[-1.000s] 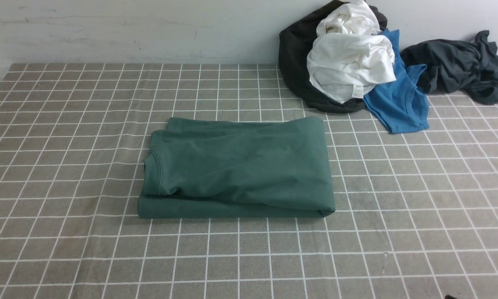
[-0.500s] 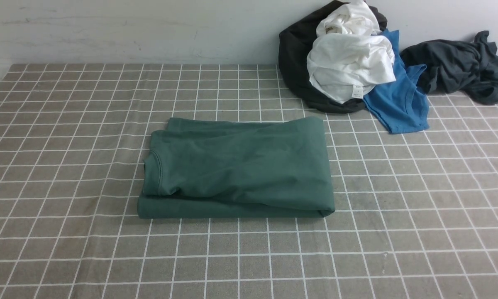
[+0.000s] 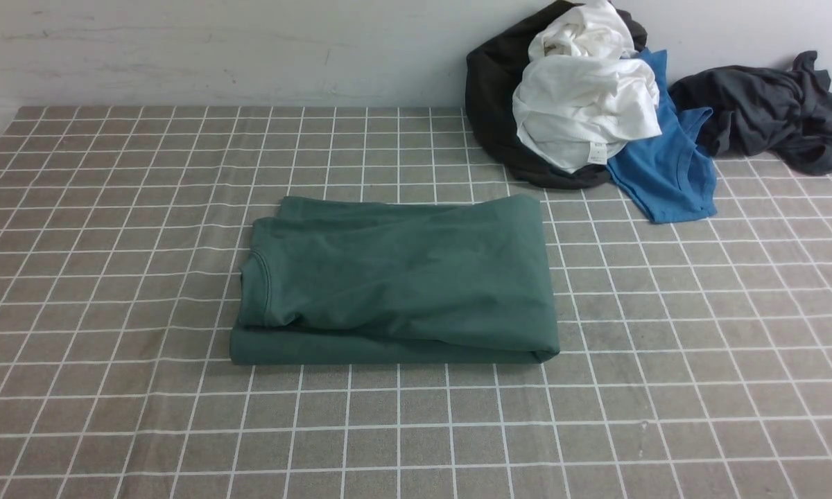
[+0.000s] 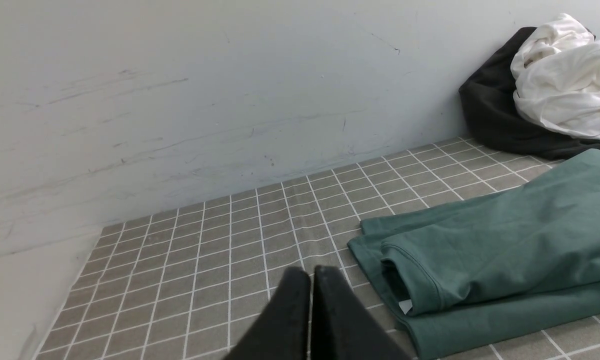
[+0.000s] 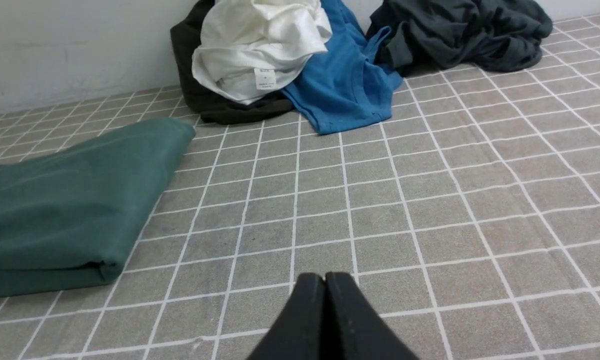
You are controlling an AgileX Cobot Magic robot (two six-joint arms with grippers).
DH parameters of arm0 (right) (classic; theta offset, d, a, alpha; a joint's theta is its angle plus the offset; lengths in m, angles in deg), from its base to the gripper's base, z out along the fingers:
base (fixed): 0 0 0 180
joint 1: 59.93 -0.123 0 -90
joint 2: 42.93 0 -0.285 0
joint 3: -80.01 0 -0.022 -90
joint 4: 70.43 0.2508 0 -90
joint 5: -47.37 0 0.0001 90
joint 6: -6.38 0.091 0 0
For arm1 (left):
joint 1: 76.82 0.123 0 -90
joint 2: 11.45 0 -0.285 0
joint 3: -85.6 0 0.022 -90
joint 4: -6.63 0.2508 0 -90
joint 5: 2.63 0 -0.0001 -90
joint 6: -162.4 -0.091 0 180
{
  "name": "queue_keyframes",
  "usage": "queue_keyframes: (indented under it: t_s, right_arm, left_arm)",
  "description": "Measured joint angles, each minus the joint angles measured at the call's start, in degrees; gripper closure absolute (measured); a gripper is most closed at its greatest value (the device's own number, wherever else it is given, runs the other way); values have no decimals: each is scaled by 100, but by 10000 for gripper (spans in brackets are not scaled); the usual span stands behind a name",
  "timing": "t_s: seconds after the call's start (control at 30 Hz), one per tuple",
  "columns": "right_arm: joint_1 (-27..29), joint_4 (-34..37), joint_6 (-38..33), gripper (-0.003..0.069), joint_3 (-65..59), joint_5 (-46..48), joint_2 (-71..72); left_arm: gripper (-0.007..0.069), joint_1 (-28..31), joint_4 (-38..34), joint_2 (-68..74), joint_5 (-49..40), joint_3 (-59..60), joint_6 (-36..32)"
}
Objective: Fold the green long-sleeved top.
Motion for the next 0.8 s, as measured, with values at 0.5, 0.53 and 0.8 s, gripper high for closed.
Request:
queue_keyframes:
  t_s: [0.5, 0.53, 0.8]
  right_arm:
    - [410, 113, -651, 671, 2, 17, 0]
    - [410, 117, -651, 671, 2, 17, 0]
    - [410, 117, -654, 671, 2, 17, 0]
  left_arm:
    - [632, 0, 0, 0, 0, 0, 0]
    - [632, 0, 0, 0, 0, 0, 0]
    - [632, 0, 0, 0, 0, 0, 0]
